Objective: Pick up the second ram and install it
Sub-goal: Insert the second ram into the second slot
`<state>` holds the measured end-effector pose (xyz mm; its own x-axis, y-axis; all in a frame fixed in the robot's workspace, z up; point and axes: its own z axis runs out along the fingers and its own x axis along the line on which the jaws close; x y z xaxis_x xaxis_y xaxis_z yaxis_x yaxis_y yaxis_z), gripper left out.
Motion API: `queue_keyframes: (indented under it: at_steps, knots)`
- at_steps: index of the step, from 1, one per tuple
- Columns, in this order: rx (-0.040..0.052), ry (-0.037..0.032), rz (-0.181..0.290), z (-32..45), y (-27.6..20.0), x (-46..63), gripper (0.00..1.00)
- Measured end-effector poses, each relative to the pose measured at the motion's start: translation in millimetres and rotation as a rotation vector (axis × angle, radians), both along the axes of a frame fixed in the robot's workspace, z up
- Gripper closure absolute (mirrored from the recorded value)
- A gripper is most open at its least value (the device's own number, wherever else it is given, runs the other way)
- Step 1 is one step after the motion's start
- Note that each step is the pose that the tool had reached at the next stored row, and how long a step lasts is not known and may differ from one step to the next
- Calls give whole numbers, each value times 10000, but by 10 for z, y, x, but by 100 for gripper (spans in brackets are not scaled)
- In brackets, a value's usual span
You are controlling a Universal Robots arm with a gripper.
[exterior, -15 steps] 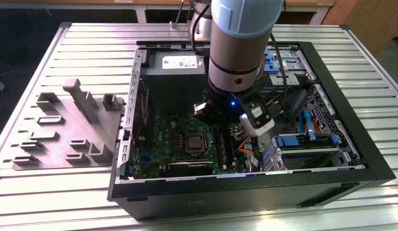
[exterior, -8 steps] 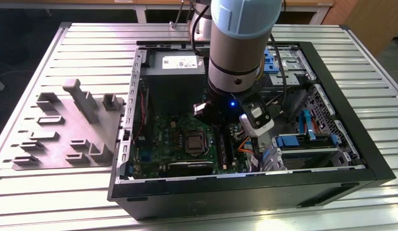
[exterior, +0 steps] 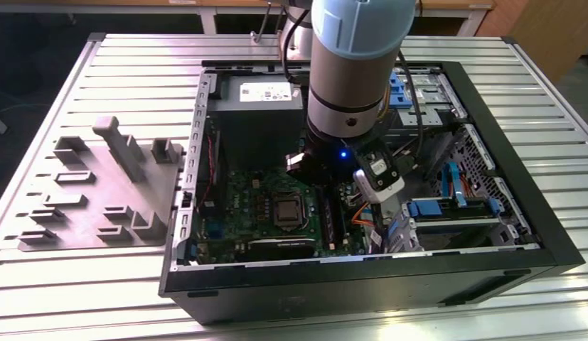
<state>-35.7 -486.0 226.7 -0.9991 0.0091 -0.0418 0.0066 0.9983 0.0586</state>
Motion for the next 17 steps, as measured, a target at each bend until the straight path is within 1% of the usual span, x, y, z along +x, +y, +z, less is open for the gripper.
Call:
queue_keyframes:
  at_steps: [8,17]
  knots:
    - [4,2,-6,-5,0,0,89]
    - [4,2,-164,-5,0,1,89]
